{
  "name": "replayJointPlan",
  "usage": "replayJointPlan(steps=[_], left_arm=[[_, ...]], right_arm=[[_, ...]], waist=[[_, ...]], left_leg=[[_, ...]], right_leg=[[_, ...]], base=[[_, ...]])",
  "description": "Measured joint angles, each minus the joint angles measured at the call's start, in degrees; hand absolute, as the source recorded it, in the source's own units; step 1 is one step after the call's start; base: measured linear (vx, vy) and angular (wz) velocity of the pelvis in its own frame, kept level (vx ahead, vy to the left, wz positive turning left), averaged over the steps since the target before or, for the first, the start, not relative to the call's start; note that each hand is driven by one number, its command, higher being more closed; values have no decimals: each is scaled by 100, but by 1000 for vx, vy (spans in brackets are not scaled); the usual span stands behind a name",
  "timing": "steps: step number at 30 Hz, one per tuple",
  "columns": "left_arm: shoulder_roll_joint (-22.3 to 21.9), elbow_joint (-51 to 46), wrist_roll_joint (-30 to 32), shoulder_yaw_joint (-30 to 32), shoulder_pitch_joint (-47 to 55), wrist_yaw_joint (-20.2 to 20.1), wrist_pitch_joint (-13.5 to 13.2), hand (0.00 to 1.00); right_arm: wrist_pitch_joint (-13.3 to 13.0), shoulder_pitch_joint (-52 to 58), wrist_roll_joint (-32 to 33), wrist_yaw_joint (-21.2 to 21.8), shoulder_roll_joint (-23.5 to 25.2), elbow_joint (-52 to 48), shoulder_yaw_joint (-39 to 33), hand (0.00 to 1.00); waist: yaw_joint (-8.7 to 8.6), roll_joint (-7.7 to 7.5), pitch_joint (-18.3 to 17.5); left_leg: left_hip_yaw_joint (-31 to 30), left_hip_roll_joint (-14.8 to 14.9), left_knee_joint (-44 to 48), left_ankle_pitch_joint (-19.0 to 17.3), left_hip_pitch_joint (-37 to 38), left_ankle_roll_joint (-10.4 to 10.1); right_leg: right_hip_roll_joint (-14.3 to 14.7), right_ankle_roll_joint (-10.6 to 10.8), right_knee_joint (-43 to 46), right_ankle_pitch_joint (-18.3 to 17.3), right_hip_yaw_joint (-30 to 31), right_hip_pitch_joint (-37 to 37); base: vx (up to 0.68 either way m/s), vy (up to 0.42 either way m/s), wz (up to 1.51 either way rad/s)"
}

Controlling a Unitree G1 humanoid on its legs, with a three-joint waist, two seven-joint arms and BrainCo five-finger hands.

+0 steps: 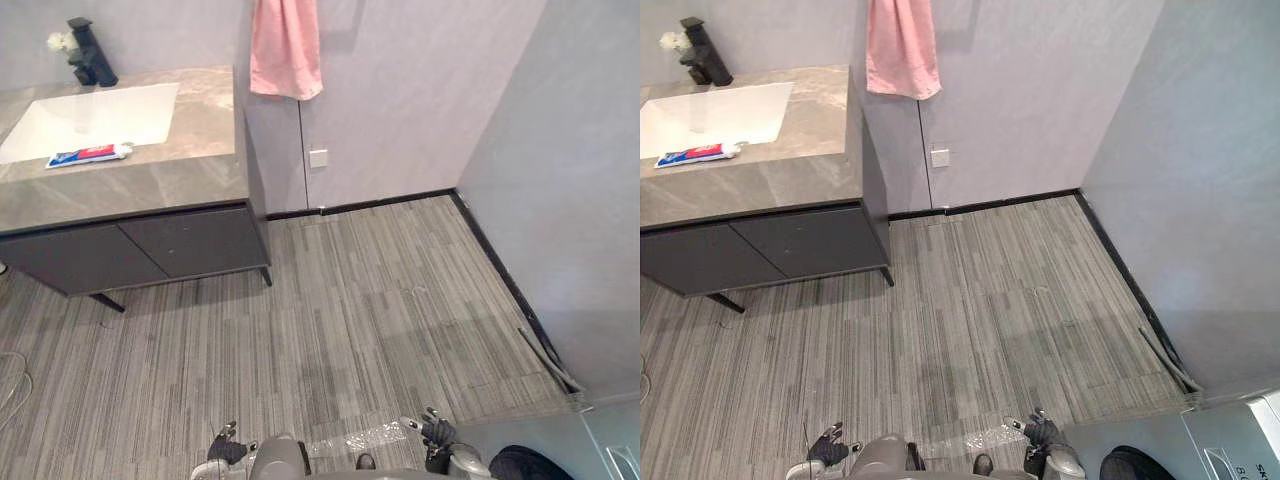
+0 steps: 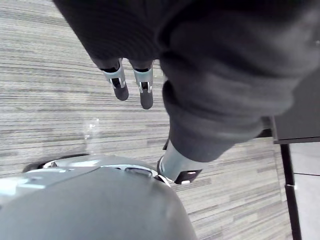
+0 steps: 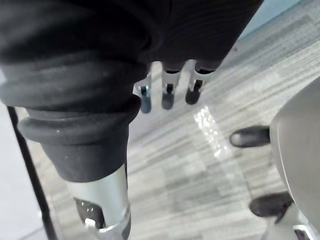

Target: Organize washtable

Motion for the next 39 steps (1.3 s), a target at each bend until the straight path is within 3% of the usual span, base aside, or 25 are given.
replayJointPlan(steps=[4, 5, 6, 7, 8, 9, 10, 12, 13, 14, 15, 17, 20, 21, 23, 25, 26, 27, 29, 31, 33, 35, 36, 39], left_arm=[[-9, 1, -62, -32, -53, 35, -2, 0], [-15, 3, -64, -59, -66, 69, -15, 0], [-82, 3, -65, -99, -55, 90, -34, 0], [-104, 5, -67, -97, -35, 94, -37, 0], [-46, -1, -68, -95, -45, 84, -63, 0], [-2, -1, -68, -96, -75, 83, -72, 0], [49, -5, -68, -80, -101, 83, -86, 0], [45, 5, -67, -76, -33, 83, -78, 0], [40, 11, -66, -80, -4, 84, -74, 0], [48, 12, -68, -139, -27, 83, -71, 0], [44, 10, -75, -173, -55, 84, -72, 0], [9, -9, -159, -309, -169, 77, -90, 0], [-102, -7, -164, -319, -319, 72, -79, 0], [-119, -7, -165, -327, -321, 71, -81, 0], [-203, -5, -166, -328, -266, 69, -73, 0], [-175, 1, -166, -319, -228, 69, -74, 0], [-255, 23, -164, -272, -279, 75, -68, 0], [-356, 5, -161, -266, -311, 61, -80, 0], [-473, -8, -157, -244, -329, 63, -88, 0], [-460, -73, -162, -51, -325, 39, -76, 0], [-449, -155, -164, -12, -304, 36, -86, 0], [-371, -304, -174, -18, -319, 37, -94, 0], [-375, -358, -176, -19, -318, 37, -97, 0], [-365, -449, -211, -43, -354, 41, -103, 0]], right_arm=[[18, -12, 5, -9, -46, -1, -2, 0], [30, -9, 3, -9, -51, -1, 1, 0], [29, -13, -1, -9, -108, -15, 20, 0], [32, -13, -1, -7, -158, -16, 22, 0], [31, 25, -2, -7, -90, -27, 27, 0], [30, 57, -2, -3, -39, -29, 24, 0], [32, 29, -14, 8, 38, -29, 23, 0], [32, -63, -19, 17, 105, -32, 37, 0], [30, -117, -40, 24, 122, -32, 83, 0], [28, -188, -98, 28, 110, -33, 131, 0], [28, -236, -156, 28, 107, -34, 146, 0], [23, -322, -233, 38, 105, -57, 364, 0], [17, -354, -232, 123, 84, -95, 474, 0], [14, -367, -231, 131, 69, -122, 474, 0], [-3, -369, -230, 130, 59, -228, 483, 0], [-23, -264, -230, 135, 73, -257, 524, 0], [-26, -351, -229, 134, -43, -298, 518, 0], [-56, -349, -226, 133, -74, -308, 496, 0], [-80, -321, -221, 125, -150, -248, 444, 0], [-73, -281, -193, 124, -140, -254, 426, 0], [-72, -208, -148, 118, -110, -187, 404, 0], [-72, -172, -101, 103, -94, -192, 347, 0], [-73, -179, -92, 94, -98, -191, 347, 0], [-70, -243, -38, 65, -35, -189, 342, 0]], waist=[[-26, -7, 55], [-21, 16, 55], [12, 144, 61], [33, 180, 47], [103, 89, 20], [113, -7, 15], [128, -117, 35], [134, -122, 37], [133, -119, 45], [116, -96, 67], [103, -78, 74], [94, 53, 139], [54, 53, 143], [14, 64, 152], [-102, 76, 166], [-130, -135, 175], [-182, 14, 196], [-222, 108, 173], [-203, 239, 178], [-198, 278, 244], [-133, 199, 299], [-15, 75, 348], [0, 63, 355], [86, 37, 381]], left_leg=[[-400, -450, -1020, -88, -363, 56], [-558, -591, -1800, 62, -389, -68], [-685, -578, -2448, 437, -302, -20], [-650, -580, -2405, 633, -292, 208], [-573, -700, -2264, 619, -269, 412], [-519, -768, -2215, 525, -261, 471], [-406, -847, -2238, 405, -169, 523], [-225, -839, -2360, 305, 143, 628], [-60, -829, -2473, 222, 484, 715], [-12, -844, -2607, 138, 838, 777], [-20, -843, -2691, 125, 1023, 773], [-49, -728, -3150, 125, 1683, 773], [-159, -574, -3361, 108, 1999, 744], [-214, -508, -3366, 99, 2079, 729], [-336, -395, -3364, -22, 2362, 523], [-541, -518, -3350, -233, 2654, 194], [-751, -367, -3311, -342, 2797, 123], [-959, -292, -3044, -327, 2654, 97], [-1121, -149, -2410, -289, 2350, 30], [-1307, 148, -254, 75, 1466, -419], [-797, 472, 831, -11, 1012, -276], [-262, 457, 843, -174, 500, -10], [-161, 426, 693, -185, 345, 8], [214, 12, -1147, -143, -37, 17]], right_leg=[[-330, 99, 11, -125, 226, -14], [-431, 209, 26, -235, 284, -25], [-412, 383, 71, -370, 386, -29], [-418, 440, 108, -463, 408, -19], [-530, 562, 207, -580, 456, 12], [-614, 610, 278, -648, 436, 22], [-717, 730, 662, -761, 384, -104], [-724, 928, 1808, -837, 378, -555], [-765, 1278, 2859, -830, 355, -938], [-892, 1412, 3776, -938, 94, -1232], [-989, 1288, 4039, -1014, -205, -1329], [-1117, 808, 4005, -1250, -1309, -1591], [-968, 677, 3109, -1193, -1784, -2001], [-898, 597, 2794, -1028, -1823, -2151], [-667, 468, 1970, -267, -1802, -2327], [-646, 221, 1506, 738, -1563, -2335], [-603, 206, 1964, 676, -1596, -2383], [-604, 197, 2078, 321, -1725, -2369], [-515, 111, 2096, 117, -1856, -2273], [-346, 6, 1753, -114, -2106, -1645], [-219, -49, 1378, -164, -2208, -978], [-227, -32, 937, -152, -2233, -514], [-228, -27, 851, -149, -2243, -450], [-354, 40, 512, -131, -2295, -178]], base=[[213, 131, -35], [251, 200, -38], [272, 221, -44], [324, 259, -51], [291, 212, -34], [461, 258, -29], [449, 220, -32], [406, 196, -54], [383, 154, -53], [384, 139, -38], [378, 108, -18], [369, 56, -8], [312, -39, 19], [448, -115, 32], [496, -173, 28], [461, -218, 41], [424, -251, 64], [426, -254, 49], [390, -284, 37], [417, -285, 47], [340, -197, 30], [299, -162, 13], [312, -98, 7], [281, 29, 7]])
